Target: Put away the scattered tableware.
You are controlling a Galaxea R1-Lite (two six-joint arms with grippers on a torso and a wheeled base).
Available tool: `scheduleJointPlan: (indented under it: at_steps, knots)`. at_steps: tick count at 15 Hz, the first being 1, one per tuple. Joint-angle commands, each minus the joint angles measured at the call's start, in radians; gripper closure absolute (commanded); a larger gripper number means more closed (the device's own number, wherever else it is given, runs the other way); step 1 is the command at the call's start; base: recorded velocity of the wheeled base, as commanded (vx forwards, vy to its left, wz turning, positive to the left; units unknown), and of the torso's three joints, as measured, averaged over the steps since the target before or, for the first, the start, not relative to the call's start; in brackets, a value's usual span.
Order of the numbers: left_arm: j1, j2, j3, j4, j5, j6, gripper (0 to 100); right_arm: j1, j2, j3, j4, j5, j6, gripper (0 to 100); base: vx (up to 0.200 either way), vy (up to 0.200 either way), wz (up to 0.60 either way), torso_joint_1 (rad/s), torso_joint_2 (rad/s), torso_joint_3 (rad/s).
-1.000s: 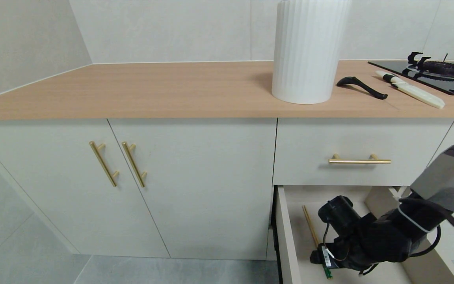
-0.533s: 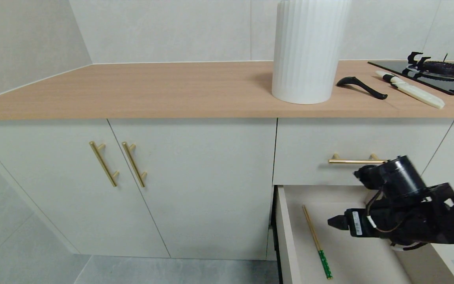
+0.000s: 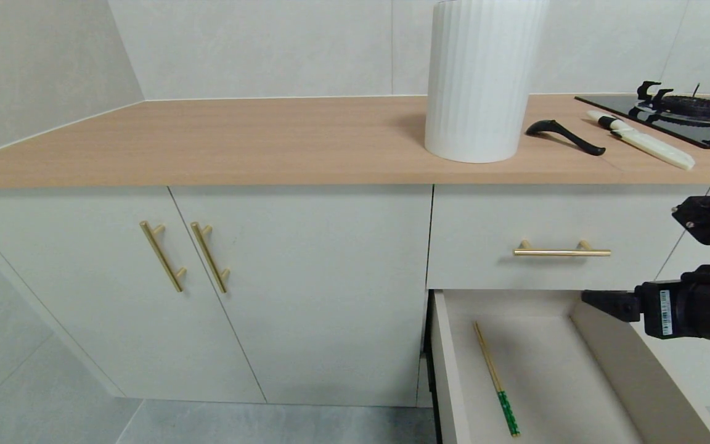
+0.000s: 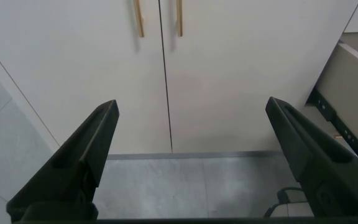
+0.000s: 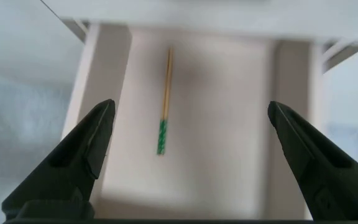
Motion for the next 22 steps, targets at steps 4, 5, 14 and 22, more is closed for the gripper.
scheduleJointPlan:
  at_steps: [4,5,14,22]
  knots:
    - [0.000,0.000,0.000,0.000,0.000,0.000,0,-0.013,-0.073,0.005,-0.001,0.000,-0.036,0,0.000,0.000,0.00,0.000,0.00,0.000]
    - [0.000,0.000,0.000,0.000,0.000,0.000,0,-0.015,-0.073,0.007,-0.001,0.000,-0.039,0,0.000,0.000,0.00,0.000,0.00,0.000]
    - [0.000,0.000,0.000,0.000,0.000,0.000,0,-0.022,-0.063,0.010,-0.003,0.000,-0.043,0,0.000,0.000,0.00,0.079,-0.31,-0.202]
    - [0.000,0.000,0.000,0.000,0.000,0.000,0,-0.022,-0.057,0.025,-0.007,0.000,-0.068,0,0.000,0.000,0.00,0.232,-0.48,-0.271]
